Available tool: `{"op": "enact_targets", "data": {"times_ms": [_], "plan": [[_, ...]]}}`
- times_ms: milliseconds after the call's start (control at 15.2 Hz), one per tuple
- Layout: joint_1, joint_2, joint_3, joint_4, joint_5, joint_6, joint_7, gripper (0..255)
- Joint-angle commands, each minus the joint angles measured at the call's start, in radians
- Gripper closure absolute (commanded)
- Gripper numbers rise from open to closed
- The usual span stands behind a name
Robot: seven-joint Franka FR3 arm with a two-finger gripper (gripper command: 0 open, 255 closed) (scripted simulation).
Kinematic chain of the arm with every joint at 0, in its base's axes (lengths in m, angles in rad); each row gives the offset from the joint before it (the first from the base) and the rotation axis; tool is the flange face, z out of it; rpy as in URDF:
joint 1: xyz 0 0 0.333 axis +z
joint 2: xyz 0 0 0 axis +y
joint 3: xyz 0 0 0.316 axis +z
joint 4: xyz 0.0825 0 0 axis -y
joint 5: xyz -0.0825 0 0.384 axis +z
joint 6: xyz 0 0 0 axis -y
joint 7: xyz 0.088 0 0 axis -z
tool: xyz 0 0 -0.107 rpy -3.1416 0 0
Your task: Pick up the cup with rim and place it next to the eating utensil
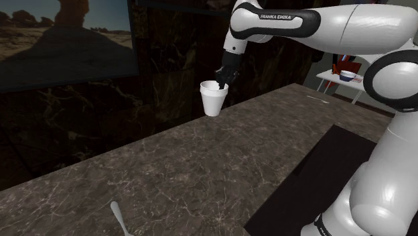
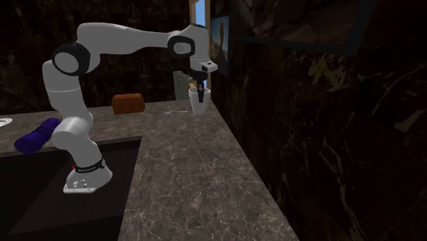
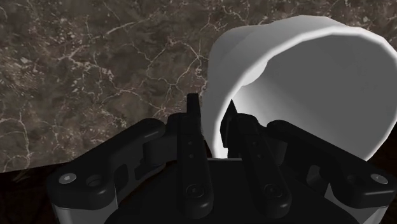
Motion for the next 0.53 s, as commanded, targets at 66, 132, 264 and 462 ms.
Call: {"op": "enact_targets", "data": {"times_ms": [66,132,264,462], "plan": [[0.036,-0.052,0.027,-0.066,-0.007,0.022,0.064,255],[0.048,-0.07,0.037,-0.089,-0.009,0.029,0.085,255],[0.071,-0.104,0.058,-0.131,-0.012,0.043,0.128,255],[0.105,-0.146,0.092,-0.184,-0.014,0.061,0.194,255]]}}
